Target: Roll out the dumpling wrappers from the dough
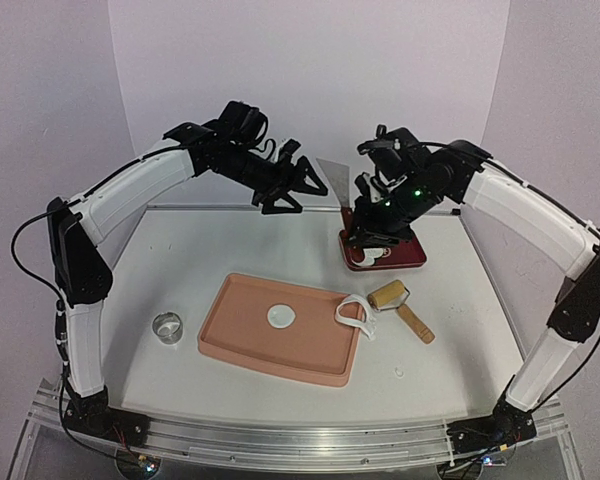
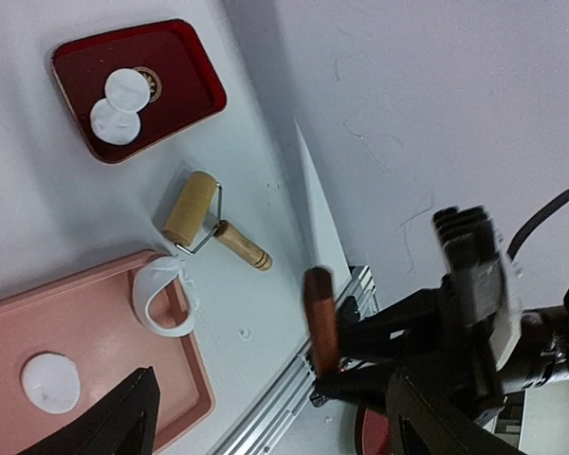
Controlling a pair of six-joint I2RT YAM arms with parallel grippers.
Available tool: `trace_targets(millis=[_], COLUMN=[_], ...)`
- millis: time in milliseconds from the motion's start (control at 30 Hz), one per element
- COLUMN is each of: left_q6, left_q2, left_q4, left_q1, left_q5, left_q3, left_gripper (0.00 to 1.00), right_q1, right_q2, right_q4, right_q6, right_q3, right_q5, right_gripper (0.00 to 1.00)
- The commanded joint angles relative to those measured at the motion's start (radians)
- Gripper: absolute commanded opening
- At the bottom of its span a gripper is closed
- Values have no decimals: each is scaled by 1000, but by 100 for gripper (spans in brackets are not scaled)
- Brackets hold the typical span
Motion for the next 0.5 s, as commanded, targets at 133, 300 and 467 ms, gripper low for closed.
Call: trace_targets(millis=[133, 300, 467], left_q6=[-85, -93, -110], left_q2=[18, 25, 29], left_q4=[139, 119, 132], left_q1=[-1, -2, -1], left_q5=[58, 10, -3], left_q3=[-13, -12, -13], left_gripper=[76, 67, 52], right_q1=[99, 113, 118], right_q2=[104, 115, 108], right_q4=[29, 30, 37], right_q6=[29, 39, 40], right_q3=[140, 167, 166], right_q5=[19, 31, 18], right_gripper=[0, 0, 0])
